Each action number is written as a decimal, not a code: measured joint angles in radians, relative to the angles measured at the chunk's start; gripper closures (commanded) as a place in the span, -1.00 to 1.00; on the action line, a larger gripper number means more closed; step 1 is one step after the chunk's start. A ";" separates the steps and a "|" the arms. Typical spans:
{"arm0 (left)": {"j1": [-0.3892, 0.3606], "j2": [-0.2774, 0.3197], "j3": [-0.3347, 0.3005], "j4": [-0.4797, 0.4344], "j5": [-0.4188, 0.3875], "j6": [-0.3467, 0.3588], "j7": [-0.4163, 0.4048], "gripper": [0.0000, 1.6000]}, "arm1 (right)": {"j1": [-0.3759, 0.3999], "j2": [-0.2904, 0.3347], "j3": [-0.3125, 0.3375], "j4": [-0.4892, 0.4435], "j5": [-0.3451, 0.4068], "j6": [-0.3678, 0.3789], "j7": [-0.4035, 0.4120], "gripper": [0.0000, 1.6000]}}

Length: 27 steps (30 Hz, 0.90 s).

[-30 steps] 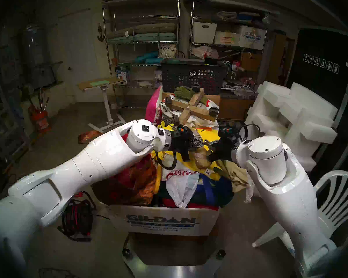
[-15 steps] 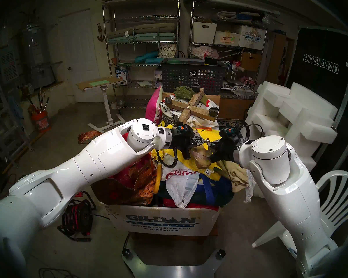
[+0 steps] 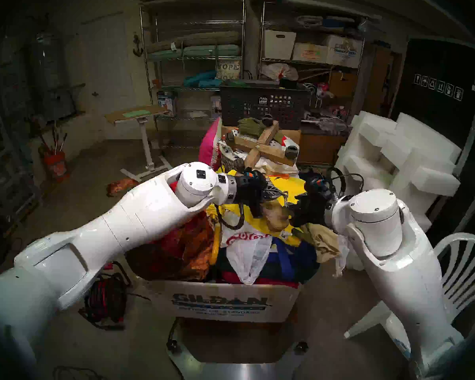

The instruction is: Unbuckle a shoe

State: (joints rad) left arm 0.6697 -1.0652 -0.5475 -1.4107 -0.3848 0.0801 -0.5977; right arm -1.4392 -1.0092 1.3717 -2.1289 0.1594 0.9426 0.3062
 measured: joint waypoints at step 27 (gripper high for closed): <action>-0.003 -0.008 0.007 0.001 -0.002 0.000 0.004 1.00 | 0.005 -0.017 -0.017 0.010 0.001 -0.002 -0.018 0.15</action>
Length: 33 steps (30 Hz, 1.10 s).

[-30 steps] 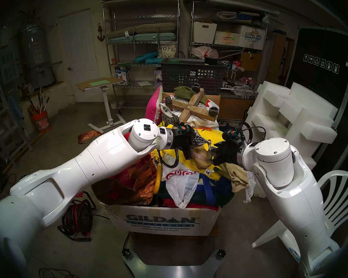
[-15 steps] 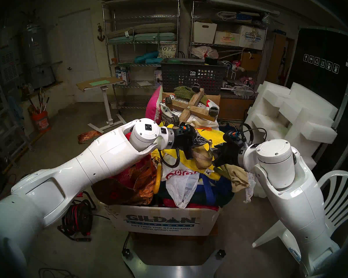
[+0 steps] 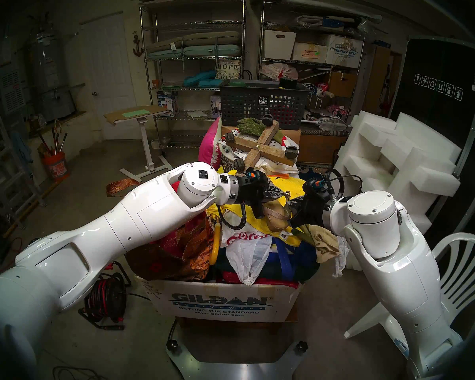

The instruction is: Unbuckle a shoe

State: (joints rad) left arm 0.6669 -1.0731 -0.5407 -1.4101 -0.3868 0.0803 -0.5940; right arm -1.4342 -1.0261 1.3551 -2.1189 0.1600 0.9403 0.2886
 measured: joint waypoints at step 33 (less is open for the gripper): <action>0.000 0.027 -0.003 -0.019 -0.003 -0.019 -0.058 1.00 | 0.034 0.017 0.007 0.023 -0.011 0.005 -0.002 -0.24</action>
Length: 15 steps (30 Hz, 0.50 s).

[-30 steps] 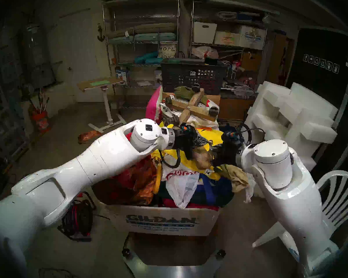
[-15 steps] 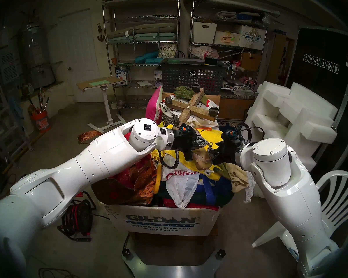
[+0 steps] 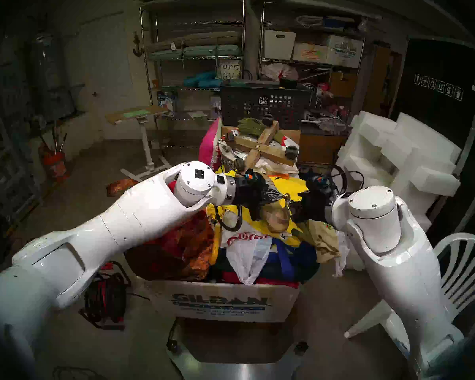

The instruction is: Unbuckle a shoe

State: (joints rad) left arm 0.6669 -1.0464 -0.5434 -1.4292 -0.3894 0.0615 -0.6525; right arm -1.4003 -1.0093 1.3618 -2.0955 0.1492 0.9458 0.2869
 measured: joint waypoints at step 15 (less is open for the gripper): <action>0.000 0.009 -0.001 0.010 0.000 -0.015 -0.022 1.00 | 0.061 0.034 -0.050 0.035 -0.023 -0.010 0.056 -0.20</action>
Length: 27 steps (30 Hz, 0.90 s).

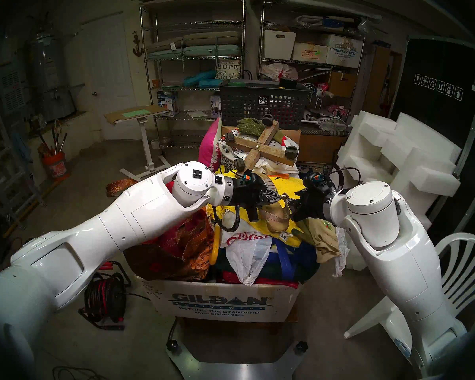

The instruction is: Unbuckle a shoe

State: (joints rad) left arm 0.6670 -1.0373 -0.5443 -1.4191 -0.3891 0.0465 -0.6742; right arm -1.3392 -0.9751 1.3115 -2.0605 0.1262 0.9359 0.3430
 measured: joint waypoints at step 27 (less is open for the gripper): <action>0.006 -0.001 -0.005 0.009 0.000 -0.025 0.027 1.00 | 0.036 0.013 -0.013 0.008 -0.026 -0.004 0.055 0.07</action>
State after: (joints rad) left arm 0.6729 -1.0387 -0.5492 -1.4103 -0.3888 0.0217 -0.6470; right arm -1.3028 -0.9625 1.2984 -2.0524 0.1001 0.9317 0.3984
